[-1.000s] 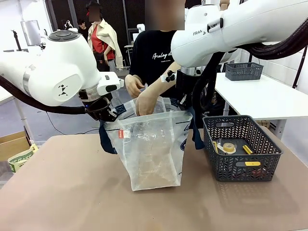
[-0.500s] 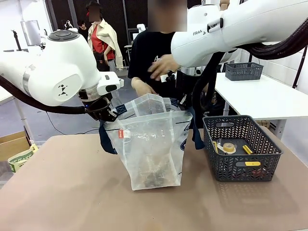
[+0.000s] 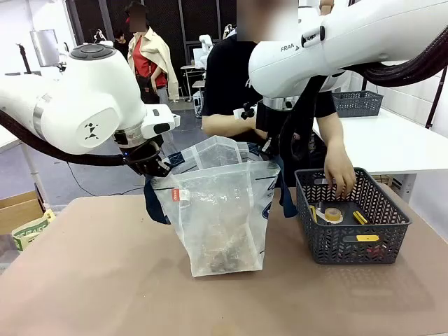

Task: Transfer purchased items from the store into the shopping bag.
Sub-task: Move the Reusable shopping bag to the right side of the table.

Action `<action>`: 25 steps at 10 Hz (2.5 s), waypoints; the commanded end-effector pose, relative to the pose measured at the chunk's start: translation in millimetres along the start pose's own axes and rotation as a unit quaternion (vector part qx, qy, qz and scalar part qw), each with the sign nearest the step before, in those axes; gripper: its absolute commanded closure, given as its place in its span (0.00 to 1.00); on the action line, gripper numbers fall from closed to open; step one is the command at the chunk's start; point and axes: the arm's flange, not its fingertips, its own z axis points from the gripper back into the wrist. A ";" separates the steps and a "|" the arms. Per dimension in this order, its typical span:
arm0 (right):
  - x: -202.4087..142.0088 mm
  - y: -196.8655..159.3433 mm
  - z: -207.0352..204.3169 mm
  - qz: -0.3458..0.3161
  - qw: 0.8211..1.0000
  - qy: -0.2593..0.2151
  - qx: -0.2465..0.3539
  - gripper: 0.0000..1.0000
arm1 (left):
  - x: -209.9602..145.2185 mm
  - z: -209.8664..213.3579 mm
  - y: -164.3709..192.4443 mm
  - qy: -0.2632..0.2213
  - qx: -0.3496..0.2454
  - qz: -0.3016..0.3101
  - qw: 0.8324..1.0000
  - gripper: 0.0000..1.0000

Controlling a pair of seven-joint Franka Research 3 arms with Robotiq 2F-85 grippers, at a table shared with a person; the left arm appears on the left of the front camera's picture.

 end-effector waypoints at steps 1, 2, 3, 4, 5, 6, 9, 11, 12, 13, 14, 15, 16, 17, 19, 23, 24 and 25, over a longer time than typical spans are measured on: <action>-2.8 -3.9 1.0 -0.004 1.000 -0.001 -0.003 1.00 | -3.7 1.2 6.2 0.002 0.013 -0.005 1.000 1.00; -2.8 -3.9 1.0 -0.004 1.000 -0.001 -0.003 1.00 | -3.7 1.2 6.2 0.002 0.013 -0.005 1.000 1.00; -2.8 -3.9 1.0 -0.004 1.000 -0.001 -0.003 1.00 | -3.7 1.2 6.2 0.002 0.013 -0.005 1.000 1.00; -2.8 -3.9 1.0 -0.004 1.000 -0.001 -0.003 1.00 | -3.7 1.2 6.2 0.002 0.013 -0.005 1.000 1.00; -2.8 -3.9 1.0 -0.004 1.000 -0.001 -0.003 1.00 | -3.7 1.2 6.2 0.002 0.013 -0.005 1.000 1.00; -2.8 -3.9 1.0 -0.004 1.000 -0.001 -0.003 1.00 | -3.7 1.2 6.2 0.002 0.013 -0.005 1.000 1.00; -2.8 -3.9 1.0 -0.004 1.000 -0.001 -0.003 1.00 | -3.7 1.2 6.2 0.002 0.013 -0.005 1.000 1.00; -2.8 -3.9 1.0 -0.004 1.000 -0.001 -0.003 1.00 | -3.7 1.2 6.2 0.002 0.013 -0.005 1.000 1.00; -2.8 -3.9 1.0 -0.004 1.000 -0.001 -0.003 1.00 | -3.7 1.2 6.2 0.002 0.013 -0.005 1.000 1.00; -2.8 -3.9 1.0 -0.004 1.000 -0.001 -0.003 1.00 | -3.7 1.2 6.2 0.002 0.013 -0.005 1.000 1.00; -2.8 -3.9 1.0 -0.004 1.000 -0.001 -0.003 1.00 | -3.7 1.2 6.2 0.002 0.013 -0.005 1.000 1.00; -2.8 -3.9 1.0 -0.004 1.000 -0.001 -0.003 1.00 | -3.7 1.2 6.2 0.002 0.013 -0.005 1.000 1.00; -2.8 -3.9 1.0 -0.004 1.000 -0.001 -0.003 1.00 | -3.7 1.2 6.2 0.002 0.013 -0.005 1.000 1.00; -2.8 -3.9 1.0 -0.004 1.000 -0.001 -0.003 1.00 | -3.7 1.2 6.2 0.002 0.013 -0.005 1.000 1.00; -2.8 -3.9 1.0 -0.004 1.000 -0.001 -0.003 1.00 | -3.7 1.2 6.2 0.002 0.013 -0.005 1.000 1.00; -2.8 -3.9 1.0 -0.004 1.000 -0.001 -0.003 1.00 | -3.7 1.2 6.2 0.002 0.013 -0.005 1.000 1.00; -2.8 -3.9 1.0 -0.004 1.000 -0.001 -0.003 1.00 | -3.7 1.2 6.2 0.002 0.013 -0.005 1.000 1.00; -2.8 -3.9 1.0 -0.004 1.000 -0.001 -0.003 1.00 | -3.7 1.2 6.2 0.002 0.013 -0.005 1.000 1.00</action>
